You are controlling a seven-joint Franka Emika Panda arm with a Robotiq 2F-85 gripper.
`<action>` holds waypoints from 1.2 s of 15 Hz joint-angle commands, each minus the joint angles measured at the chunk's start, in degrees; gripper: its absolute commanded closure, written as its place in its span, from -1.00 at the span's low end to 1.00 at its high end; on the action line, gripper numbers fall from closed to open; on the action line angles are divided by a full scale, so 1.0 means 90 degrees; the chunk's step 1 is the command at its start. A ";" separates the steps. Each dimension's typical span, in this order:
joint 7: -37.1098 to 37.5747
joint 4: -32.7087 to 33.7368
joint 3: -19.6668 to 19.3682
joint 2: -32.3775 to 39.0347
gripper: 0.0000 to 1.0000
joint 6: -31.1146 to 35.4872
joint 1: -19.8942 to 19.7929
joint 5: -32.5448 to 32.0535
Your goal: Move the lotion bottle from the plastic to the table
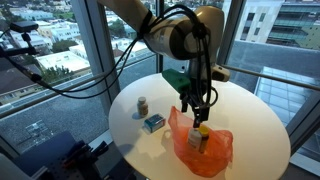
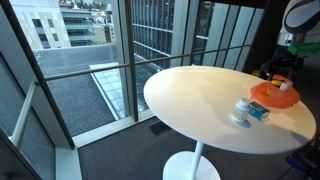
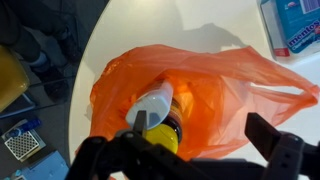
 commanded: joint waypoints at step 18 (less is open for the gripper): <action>0.0610 -0.0308 -0.0290 0.0110 -1.00 0.0607 -0.0056 0.0089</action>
